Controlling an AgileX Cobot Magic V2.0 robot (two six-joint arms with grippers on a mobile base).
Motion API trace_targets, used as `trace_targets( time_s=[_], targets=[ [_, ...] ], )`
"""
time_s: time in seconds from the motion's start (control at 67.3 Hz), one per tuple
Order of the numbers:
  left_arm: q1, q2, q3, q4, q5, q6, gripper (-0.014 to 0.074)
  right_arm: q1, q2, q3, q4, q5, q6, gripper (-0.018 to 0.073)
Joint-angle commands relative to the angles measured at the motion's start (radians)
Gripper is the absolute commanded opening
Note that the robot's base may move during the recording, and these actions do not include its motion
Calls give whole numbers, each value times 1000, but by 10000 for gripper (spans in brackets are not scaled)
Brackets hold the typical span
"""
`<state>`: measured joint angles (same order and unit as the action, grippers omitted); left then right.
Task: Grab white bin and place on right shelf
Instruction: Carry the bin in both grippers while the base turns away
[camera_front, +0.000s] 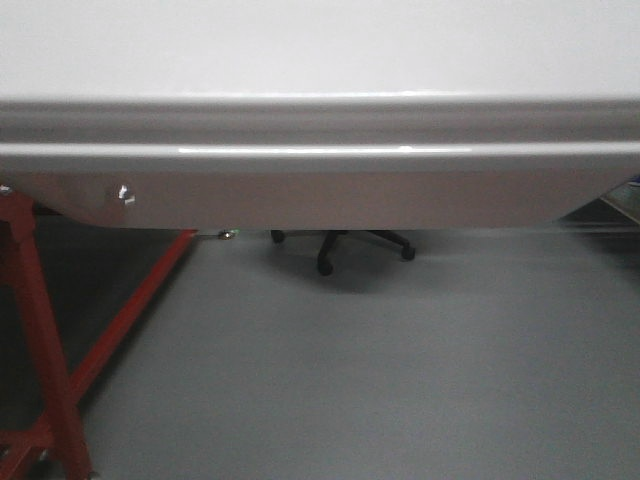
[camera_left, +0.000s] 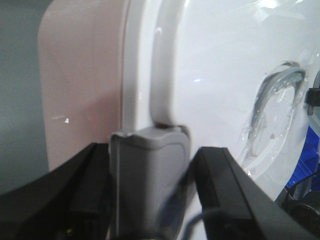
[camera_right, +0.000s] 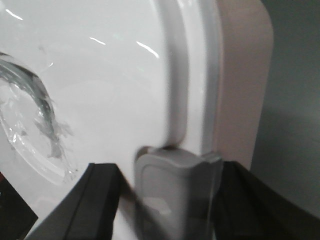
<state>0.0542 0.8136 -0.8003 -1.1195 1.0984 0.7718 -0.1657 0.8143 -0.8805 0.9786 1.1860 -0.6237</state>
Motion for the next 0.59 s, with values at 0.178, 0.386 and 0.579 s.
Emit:
trace_targets(
  time_s=[0.178,0.386,0.579],
  targets=[
    [-14,-6,-31,-140,24,14,206,8,-10,-28,179,126,-6,344],
    [-14,-6,-31,-140,24,14,206,8,-10,-28,179,126,-6,344],
    [-14,-6,-31,-140,24,14,206,8,-10,-28,179,126,-6,344]
  ],
)
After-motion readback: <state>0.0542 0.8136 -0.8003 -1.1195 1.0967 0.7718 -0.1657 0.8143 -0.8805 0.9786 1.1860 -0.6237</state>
